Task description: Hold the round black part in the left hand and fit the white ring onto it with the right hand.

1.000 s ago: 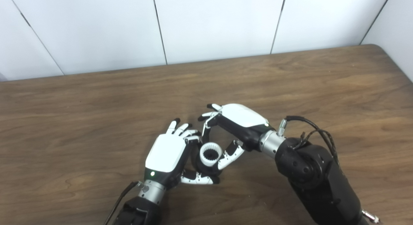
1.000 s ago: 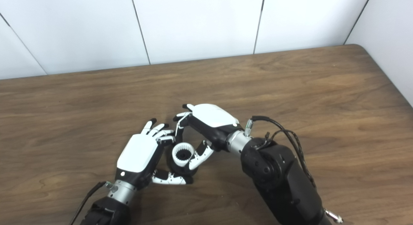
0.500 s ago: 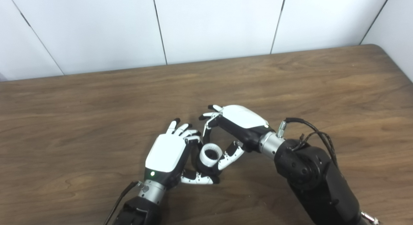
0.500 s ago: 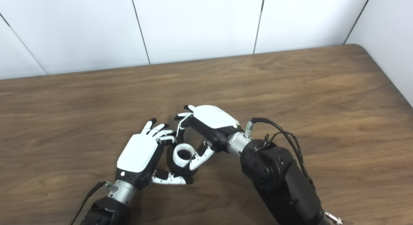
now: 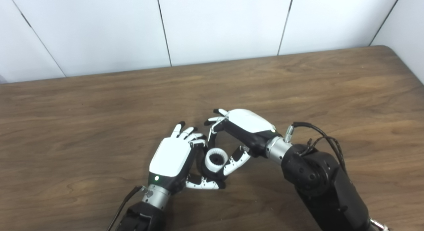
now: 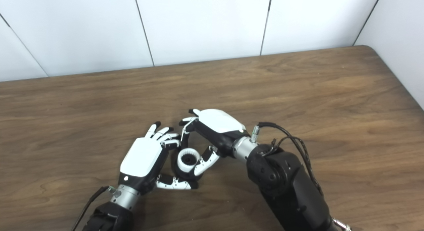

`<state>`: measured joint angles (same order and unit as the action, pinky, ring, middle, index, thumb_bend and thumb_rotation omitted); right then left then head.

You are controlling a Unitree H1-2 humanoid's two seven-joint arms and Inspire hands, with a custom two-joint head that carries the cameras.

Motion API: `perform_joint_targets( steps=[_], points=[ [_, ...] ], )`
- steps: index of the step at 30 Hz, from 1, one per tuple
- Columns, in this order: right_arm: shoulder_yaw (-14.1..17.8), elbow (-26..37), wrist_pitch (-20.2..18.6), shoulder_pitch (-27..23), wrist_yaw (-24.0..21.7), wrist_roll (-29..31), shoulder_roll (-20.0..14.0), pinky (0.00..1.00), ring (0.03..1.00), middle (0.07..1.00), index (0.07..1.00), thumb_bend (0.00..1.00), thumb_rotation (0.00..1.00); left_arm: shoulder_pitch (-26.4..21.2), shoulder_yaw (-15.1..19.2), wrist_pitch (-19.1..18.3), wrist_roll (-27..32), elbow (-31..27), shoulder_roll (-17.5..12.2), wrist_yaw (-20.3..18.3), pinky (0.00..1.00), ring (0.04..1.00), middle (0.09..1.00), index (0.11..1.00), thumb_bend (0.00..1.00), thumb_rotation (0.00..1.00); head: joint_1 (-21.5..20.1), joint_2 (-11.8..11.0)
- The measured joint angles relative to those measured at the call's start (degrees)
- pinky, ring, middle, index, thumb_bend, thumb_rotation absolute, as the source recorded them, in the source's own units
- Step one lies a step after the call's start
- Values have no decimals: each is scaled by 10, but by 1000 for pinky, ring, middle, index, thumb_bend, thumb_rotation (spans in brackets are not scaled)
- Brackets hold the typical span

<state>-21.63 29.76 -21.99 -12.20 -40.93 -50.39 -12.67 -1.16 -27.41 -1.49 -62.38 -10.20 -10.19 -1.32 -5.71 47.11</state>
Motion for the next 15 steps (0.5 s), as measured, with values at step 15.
perform_joint_targets(
  steps=[15],
  points=[
    [-6, -4, -1, 0, 0, -6, -1, 1000, 1000, 885, 491, 525, 144, 0, 0, 0, 0, 0, 0, 1, 1000, 891, 779, 483, 525, 55, 0, 1]
  ],
)
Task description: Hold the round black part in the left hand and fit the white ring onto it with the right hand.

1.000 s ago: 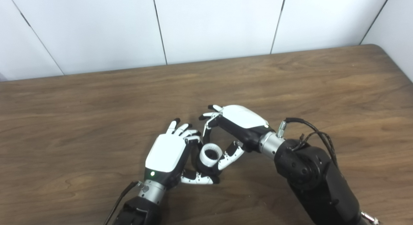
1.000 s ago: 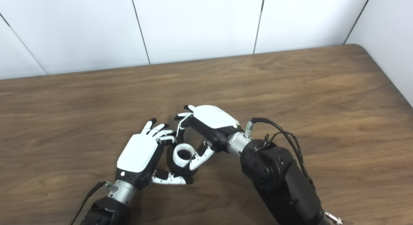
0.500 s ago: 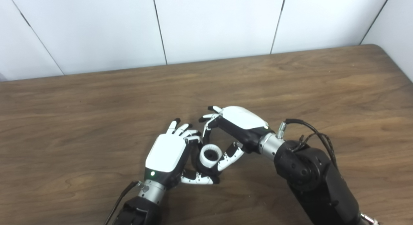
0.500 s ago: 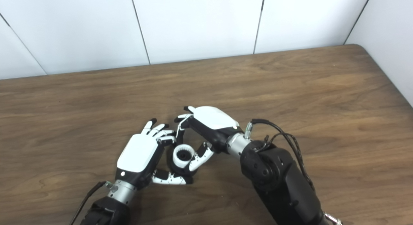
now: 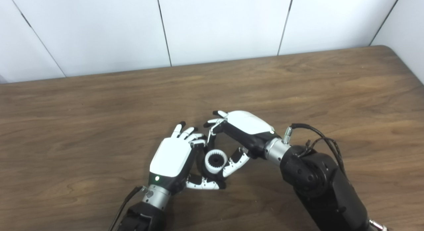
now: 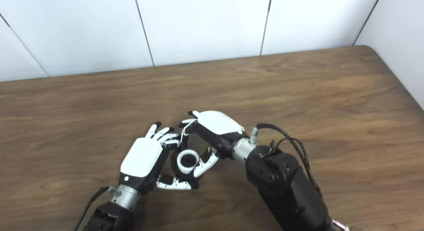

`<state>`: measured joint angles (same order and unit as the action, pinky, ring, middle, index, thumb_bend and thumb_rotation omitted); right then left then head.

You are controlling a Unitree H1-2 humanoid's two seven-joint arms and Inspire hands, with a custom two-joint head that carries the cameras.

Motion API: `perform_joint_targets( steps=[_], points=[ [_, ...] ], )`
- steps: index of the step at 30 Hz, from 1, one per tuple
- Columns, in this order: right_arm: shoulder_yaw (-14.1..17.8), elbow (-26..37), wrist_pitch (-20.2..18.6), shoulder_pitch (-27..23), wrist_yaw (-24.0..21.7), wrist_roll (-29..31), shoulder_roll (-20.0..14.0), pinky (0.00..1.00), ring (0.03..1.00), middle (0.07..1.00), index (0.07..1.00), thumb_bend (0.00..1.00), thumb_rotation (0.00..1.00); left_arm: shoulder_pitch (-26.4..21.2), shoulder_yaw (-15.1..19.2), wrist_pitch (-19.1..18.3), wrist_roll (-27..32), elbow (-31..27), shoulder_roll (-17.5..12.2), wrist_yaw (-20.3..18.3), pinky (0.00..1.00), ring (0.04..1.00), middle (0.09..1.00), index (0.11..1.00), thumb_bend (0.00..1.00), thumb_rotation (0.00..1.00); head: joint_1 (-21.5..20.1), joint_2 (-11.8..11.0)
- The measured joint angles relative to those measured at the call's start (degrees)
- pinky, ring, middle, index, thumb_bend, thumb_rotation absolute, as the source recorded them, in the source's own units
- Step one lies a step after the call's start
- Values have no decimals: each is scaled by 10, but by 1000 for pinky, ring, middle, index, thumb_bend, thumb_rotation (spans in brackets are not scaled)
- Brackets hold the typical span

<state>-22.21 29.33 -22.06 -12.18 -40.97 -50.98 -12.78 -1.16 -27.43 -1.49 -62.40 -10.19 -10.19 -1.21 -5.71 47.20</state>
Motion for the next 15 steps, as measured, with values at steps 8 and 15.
perform_joint_targets(
  steps=[8, 15],
  points=[
    [0, 0, -1, 1, -3, 1, -4, 1000, 1000, 904, 627, 951, 192, 0, 0, 0, 0, 0, 0, 0, 1000, 893, 782, 483, 525, 56, -2, -1],
    [1, 0, -1, 1, -4, 1, -6, 1000, 1000, 914, 650, 1000, 209, 0, 0, 0, 0, 0, 0, 0, 1000, 891, 781, 483, 524, 55, -2, -2]
  ],
)
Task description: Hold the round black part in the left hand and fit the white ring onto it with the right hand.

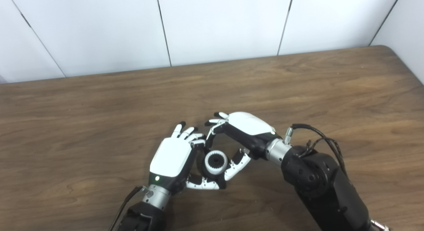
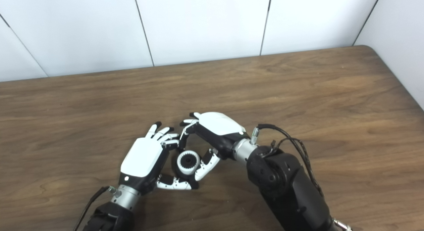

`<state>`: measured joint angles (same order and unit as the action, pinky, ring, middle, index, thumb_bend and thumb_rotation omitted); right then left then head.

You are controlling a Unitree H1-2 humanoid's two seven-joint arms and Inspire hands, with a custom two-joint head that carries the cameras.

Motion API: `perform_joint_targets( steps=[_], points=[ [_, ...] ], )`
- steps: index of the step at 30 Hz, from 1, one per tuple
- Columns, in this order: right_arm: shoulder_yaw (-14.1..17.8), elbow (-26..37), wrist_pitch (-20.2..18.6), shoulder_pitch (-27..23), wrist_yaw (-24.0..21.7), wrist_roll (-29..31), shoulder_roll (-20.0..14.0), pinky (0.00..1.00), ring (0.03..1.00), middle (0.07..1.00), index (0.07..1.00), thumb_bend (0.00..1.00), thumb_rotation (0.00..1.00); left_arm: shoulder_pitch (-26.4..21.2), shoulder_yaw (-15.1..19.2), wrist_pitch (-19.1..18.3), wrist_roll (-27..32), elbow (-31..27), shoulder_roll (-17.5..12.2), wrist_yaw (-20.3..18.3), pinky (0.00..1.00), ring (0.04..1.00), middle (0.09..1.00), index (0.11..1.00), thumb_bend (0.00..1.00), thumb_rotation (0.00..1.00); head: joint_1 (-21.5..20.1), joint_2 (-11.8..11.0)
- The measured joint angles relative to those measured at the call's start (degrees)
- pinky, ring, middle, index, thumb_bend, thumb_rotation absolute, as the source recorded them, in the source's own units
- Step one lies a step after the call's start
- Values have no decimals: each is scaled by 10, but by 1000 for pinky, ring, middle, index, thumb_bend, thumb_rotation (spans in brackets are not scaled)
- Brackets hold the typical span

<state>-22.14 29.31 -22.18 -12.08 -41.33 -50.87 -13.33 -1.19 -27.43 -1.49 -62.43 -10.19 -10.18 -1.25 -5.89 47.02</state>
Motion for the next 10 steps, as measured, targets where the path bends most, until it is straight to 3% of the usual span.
perform_joint_targets(
  steps=[10],
  points=[
    [2, 0, -1, 0, -1, 1, 0, 1000, 1000, 915, 641, 1000, 187, 0, 0, 0, 0, 0, 0, 0, 1000, 890, 783, 483, 525, 55, 1, 1]
  ],
)
